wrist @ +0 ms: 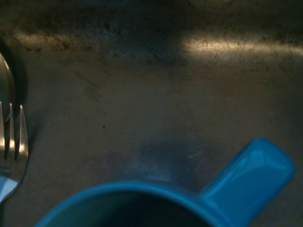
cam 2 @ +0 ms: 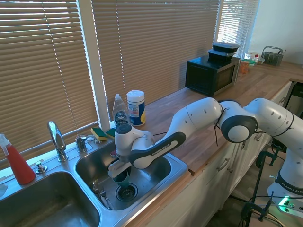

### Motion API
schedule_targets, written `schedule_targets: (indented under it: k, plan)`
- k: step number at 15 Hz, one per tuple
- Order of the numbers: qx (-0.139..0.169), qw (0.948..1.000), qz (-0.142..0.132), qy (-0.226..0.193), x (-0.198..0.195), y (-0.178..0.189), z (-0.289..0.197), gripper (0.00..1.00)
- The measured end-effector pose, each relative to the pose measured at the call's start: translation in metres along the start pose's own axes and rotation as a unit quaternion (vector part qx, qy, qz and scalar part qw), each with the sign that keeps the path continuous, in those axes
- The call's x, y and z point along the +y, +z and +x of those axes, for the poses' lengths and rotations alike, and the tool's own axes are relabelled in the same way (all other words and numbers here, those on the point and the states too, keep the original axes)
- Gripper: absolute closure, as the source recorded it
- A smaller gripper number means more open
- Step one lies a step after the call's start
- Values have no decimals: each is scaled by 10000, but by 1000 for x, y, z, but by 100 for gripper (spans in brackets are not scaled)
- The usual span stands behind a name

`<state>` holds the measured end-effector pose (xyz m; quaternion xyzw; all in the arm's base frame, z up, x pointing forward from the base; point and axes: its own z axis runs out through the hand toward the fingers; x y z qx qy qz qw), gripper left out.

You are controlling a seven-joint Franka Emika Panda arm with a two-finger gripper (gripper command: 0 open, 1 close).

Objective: Put the mug in the sink

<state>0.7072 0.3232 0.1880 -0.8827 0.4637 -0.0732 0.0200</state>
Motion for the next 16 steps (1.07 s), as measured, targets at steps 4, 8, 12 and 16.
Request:
schedule_targets:
  k: [4,8,12,16]
  plan:
    - [-17,10000,-28,13,2,3,9,0]
    - [-17,10000,-11,18,2,2,11,0]
    - [35,9999,163,-5,-5,-26,16,0]
    - [101,9994,328,-37,-8,-77,30,0]
